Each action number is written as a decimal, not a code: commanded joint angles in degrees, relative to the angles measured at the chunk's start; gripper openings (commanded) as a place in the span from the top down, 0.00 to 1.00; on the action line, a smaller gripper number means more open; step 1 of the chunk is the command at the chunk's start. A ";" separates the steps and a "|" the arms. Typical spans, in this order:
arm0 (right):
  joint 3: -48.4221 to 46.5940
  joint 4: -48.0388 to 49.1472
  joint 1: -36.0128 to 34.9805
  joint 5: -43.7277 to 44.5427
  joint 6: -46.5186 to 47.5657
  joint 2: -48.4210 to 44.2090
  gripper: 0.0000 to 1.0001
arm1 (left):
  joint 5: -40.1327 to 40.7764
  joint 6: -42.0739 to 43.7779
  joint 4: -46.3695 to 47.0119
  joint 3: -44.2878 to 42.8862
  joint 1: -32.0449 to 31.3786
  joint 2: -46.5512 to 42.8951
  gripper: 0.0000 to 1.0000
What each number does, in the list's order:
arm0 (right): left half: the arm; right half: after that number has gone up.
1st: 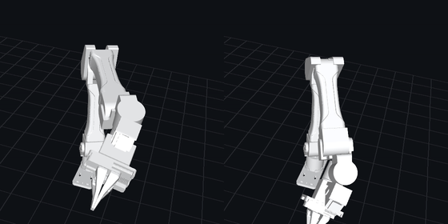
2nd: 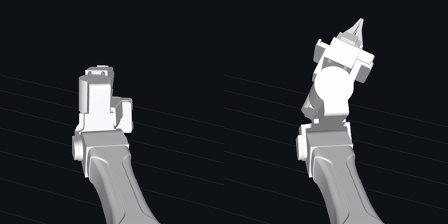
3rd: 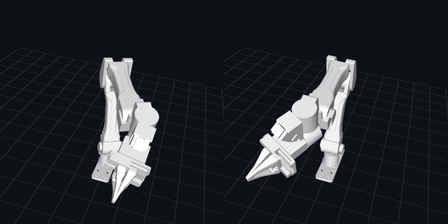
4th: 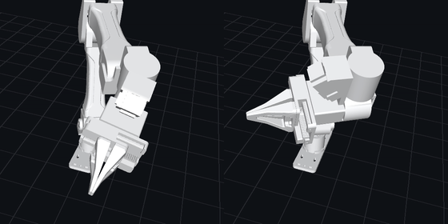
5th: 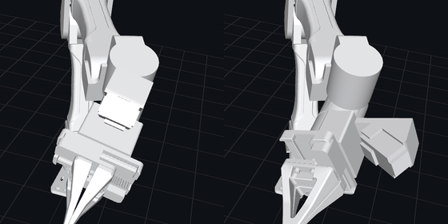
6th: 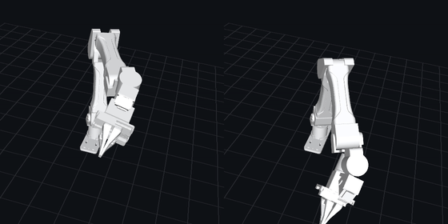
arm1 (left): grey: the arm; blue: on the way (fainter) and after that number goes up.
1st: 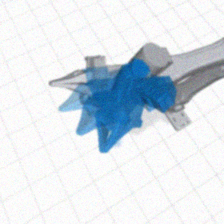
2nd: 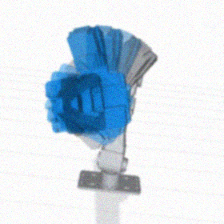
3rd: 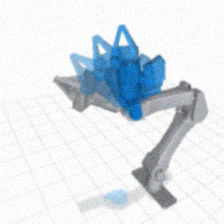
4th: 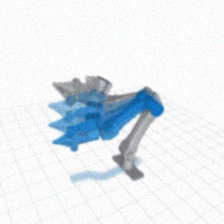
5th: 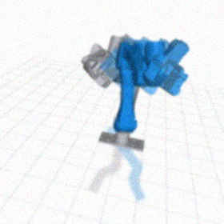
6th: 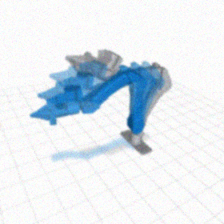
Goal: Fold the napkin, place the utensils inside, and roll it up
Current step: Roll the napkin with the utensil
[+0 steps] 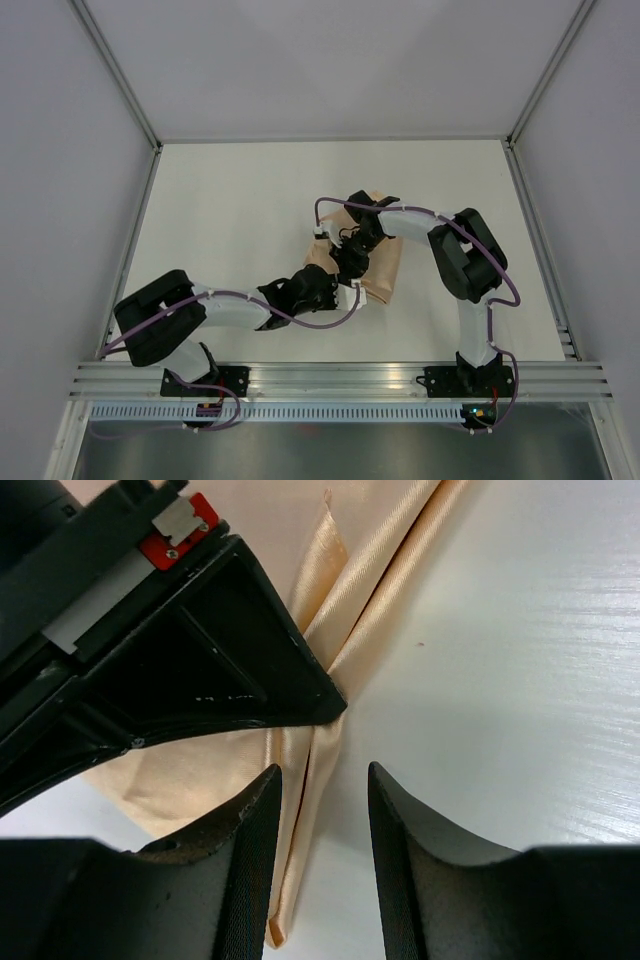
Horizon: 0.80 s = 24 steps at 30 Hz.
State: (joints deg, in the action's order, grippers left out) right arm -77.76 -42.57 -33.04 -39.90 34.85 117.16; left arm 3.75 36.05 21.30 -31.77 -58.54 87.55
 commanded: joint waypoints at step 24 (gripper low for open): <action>5.51 -6.04 1.48 8.08 5.49 5.53 1.00 | 2.67 12.29 3.74 -4.27 -1.66 6.41 0.51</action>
State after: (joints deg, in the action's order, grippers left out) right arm -76.16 -46.35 -31.64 -42.85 35.86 117.19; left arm 4.86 46.09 20.82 -36.95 -59.81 94.94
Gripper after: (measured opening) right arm 0.217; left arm 0.482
